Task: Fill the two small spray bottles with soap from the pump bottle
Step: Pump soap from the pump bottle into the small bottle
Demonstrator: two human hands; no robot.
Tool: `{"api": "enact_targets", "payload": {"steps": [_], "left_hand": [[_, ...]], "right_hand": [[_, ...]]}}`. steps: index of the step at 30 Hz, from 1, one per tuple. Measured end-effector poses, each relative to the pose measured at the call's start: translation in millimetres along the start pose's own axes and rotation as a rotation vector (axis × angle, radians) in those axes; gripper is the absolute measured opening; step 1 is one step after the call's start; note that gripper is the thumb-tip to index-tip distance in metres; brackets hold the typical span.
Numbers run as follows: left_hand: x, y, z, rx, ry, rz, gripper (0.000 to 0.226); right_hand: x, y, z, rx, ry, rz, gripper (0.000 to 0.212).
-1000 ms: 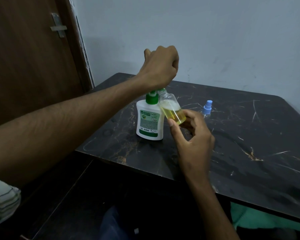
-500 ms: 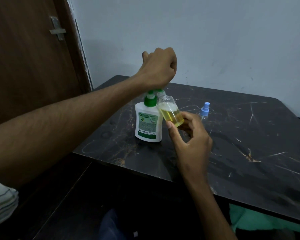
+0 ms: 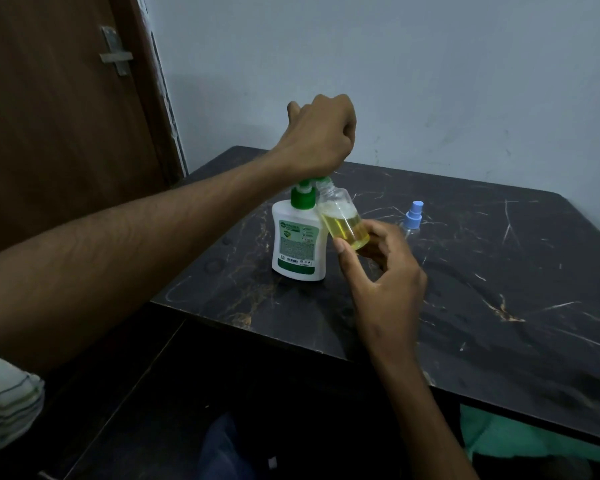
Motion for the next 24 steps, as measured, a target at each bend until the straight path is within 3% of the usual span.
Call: {"api": "enact_targets", "payload": {"steps": [24], "left_hand": [[-1.8, -3.6, 0.1, 0.006, -0.005, -0.011, 0.031]], "right_hand": [[-0.5, -0.1, 0.7, 0.003, -0.004, -0.005, 0.031]]}}
Point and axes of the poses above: each hand's wrist, its own z-axis away from the middle knuckle, its own y-axis out of the back of the hand, x = y × z, the point moved 1 cm from there along -z, towards the middle knuckle, and after that the axes turned 3 degrees about -x, right-handed, at the moved point
